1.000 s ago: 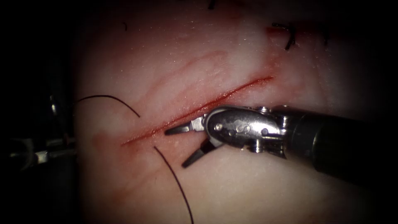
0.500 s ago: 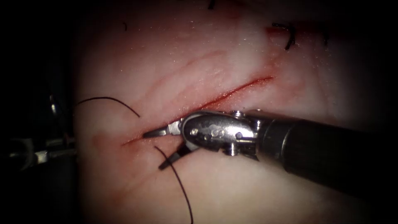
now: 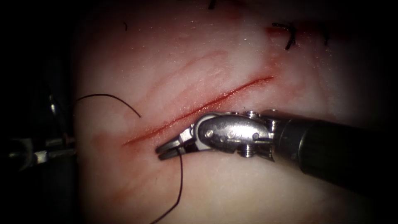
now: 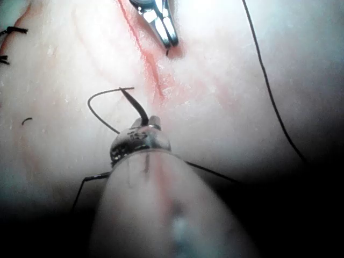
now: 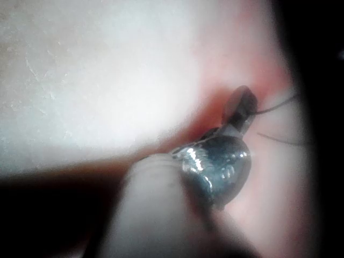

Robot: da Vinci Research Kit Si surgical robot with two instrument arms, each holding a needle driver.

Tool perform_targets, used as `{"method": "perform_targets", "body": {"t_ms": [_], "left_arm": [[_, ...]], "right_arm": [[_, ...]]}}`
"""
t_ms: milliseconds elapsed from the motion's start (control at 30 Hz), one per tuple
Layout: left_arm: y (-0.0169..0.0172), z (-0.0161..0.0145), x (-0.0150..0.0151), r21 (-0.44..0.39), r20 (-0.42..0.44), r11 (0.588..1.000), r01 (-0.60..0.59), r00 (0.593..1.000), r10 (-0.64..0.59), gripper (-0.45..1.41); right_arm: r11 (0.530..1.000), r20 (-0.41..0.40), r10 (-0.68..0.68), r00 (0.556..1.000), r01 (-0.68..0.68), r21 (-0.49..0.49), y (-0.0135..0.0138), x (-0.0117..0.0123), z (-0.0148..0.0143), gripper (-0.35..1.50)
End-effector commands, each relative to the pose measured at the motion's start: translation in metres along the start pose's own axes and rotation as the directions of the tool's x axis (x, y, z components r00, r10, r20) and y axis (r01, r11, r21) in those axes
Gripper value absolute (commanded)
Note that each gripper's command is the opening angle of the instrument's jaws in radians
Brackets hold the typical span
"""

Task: Wound Closure
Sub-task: Pull the suture through the wound with the right needle driver until only a tail remains.

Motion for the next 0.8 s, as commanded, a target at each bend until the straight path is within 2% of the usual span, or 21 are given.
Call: {"method": "perform_targets", "body": {"t_ms": [33,167,433,633,800], "left_arm": [[-0.0002,0.0008,0.0001,0.001,-0.002,1.0,-0.002,1.0,0.002,-0.31],[-0.0002,0.0008,0.0001,0.001,-0.002,1.0,-0.002,1.0,0.002,-0.31],[-0.0002,0.0009,0.0001,0.002,-0.002,1.0,-0.002,1.0,0.002,-0.32],[-0.0002,0.0009,0.0002,0.002,-0.002,1.0,-0.002,1.0,0.002,-0.33],[-0.0001,0.001,0.0002,0.004,-0.002,1.0,-0.002,1.0,0.002,-0.33]], "right_arm": [[1.0,0.001,-0.003,1.0,0.003,0.011,-0.0002,0.0003,-0.0004,-0.35],[0.999,0.004,-0.006,1.0,0.006,0.04,-0.0019,0.0018,-0.002,-0.35],[0.987,0.003,-0.022,1.0,0.021,0.158,-0.0061,0.0063,-0.0047,-0.35],[0.971,-0.011,-0.034,0.999,0.035,0.236,-0.0091,0.0097,-0.0058,-0.35],[0.95,-0.032,-0.017,0.999,0.026,0.311,-0.0103,0.0113,-0.0058,-0.35]]}}
